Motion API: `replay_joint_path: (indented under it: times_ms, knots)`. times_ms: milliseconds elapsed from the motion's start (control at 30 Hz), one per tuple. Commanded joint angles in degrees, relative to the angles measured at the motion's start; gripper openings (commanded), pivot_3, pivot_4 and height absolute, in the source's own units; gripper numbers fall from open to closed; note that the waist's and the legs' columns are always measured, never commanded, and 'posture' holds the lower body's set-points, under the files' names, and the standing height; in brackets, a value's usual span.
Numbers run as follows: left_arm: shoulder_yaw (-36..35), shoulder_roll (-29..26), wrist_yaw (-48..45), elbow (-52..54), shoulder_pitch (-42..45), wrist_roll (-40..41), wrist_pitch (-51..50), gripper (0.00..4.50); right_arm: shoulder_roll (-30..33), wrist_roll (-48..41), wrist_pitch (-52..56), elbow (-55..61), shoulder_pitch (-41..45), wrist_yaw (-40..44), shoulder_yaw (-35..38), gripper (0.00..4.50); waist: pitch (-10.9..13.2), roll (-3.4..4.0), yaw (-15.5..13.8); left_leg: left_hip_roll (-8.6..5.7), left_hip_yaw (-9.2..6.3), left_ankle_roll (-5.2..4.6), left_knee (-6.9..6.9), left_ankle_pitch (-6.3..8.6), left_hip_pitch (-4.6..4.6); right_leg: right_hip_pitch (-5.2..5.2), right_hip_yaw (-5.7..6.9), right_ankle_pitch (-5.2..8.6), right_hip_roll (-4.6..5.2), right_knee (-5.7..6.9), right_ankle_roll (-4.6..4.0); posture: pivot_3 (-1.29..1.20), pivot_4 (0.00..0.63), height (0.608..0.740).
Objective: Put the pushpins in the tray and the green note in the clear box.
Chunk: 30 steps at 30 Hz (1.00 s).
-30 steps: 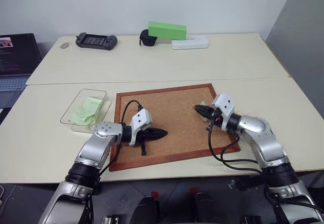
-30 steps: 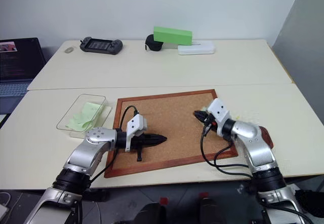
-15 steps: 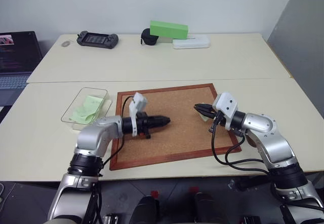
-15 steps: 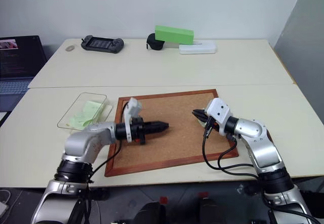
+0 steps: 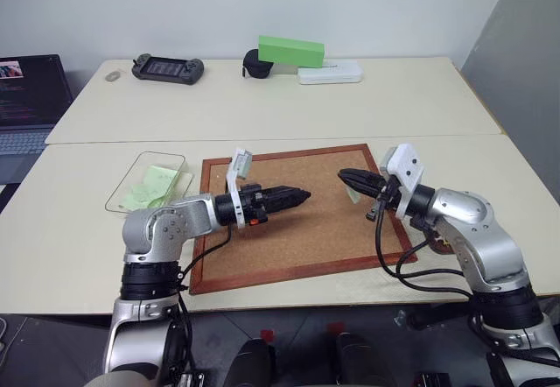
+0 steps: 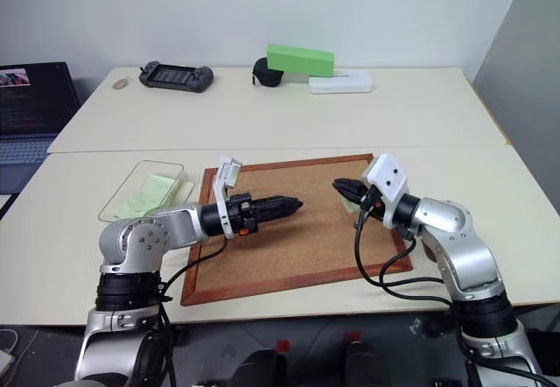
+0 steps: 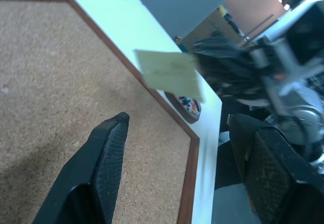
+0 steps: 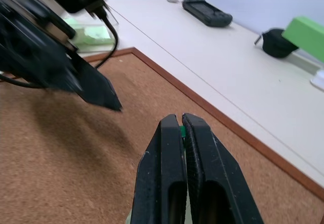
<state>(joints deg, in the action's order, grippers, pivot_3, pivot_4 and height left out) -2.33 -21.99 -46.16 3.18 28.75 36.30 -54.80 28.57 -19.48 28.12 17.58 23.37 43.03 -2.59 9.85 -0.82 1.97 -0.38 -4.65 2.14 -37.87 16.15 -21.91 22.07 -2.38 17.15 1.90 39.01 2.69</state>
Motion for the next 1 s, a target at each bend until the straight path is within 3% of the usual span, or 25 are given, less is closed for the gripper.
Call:
replay_joint_path:
  times_ms: [33, 267, 400, 667, 1000]
  knots:
    - [7.7, -2.3, -5.7, 4.1, -2.2, -12.8, 25.8, 3.25, -1.0, -5.6, 7.9, 1.9, 2.5, -4.2, 5.4, 0.00, 0.0, 0.00, -0.3, -0.01, 0.03, 0.23, 0.02, -0.13, 0.00, 0.01, -0.02, 0.00, 0.13, 0.01, -0.01, 0.00, 0.150, 0.740]
    - [8.4, 0.4, -7.4, 1.9, -4.1, -16.2, 42.3, 3.25, -5.5, -10.0, 16.9, 3.1, 5.7, -13.3, 9.1, 0.00, 0.0, 0.00, -0.3, -0.05, 0.03, 0.07, 0.01, -0.05, -0.05, 0.02, 0.03, -0.05, 0.20, -0.03, -0.08, 0.00, 0.150, 0.740]
    - [8.5, 3.8, -3.9, 1.2, -4.9, -18.3, 48.5, 3.25, -9.0, -11.8, 21.2, 2.9, 8.6, -19.4, 11.4, 0.00, 0.0, 0.00, -0.3, -0.05, 0.03, 0.07, 0.01, -0.04, -0.06, 0.03, 0.03, -0.05, 0.17, -0.01, -0.08, 0.00, 0.150, 0.740]
    - [10.4, 12.6, 4.3, -2.1, -5.9, -21.6, 54.1, 3.25, -14.9, -12.8, 23.8, 4.2, 13.7, -28.0, 11.9, 0.00, 0.0, 0.01, -0.3, -0.07, 0.03, 0.05, 0.01, -0.03, -0.10, 0.07, 0.05, -0.05, 0.10, 0.02, -0.08, 0.00, 0.150, 0.740]
    - [11.3, 21.8, 13.5, -8.7, -3.2, -25.8, 60.2, 3.25, -19.9, -13.8, 25.2, 7.6, 14.1, -33.4, 10.6, 0.00, 0.0, 0.01, -0.3, -0.09, 0.04, 0.04, 0.01, -0.03, -0.12, 0.08, 0.05, -0.05, 0.00, 0.03, -0.07, 0.00, 0.150, 0.740]
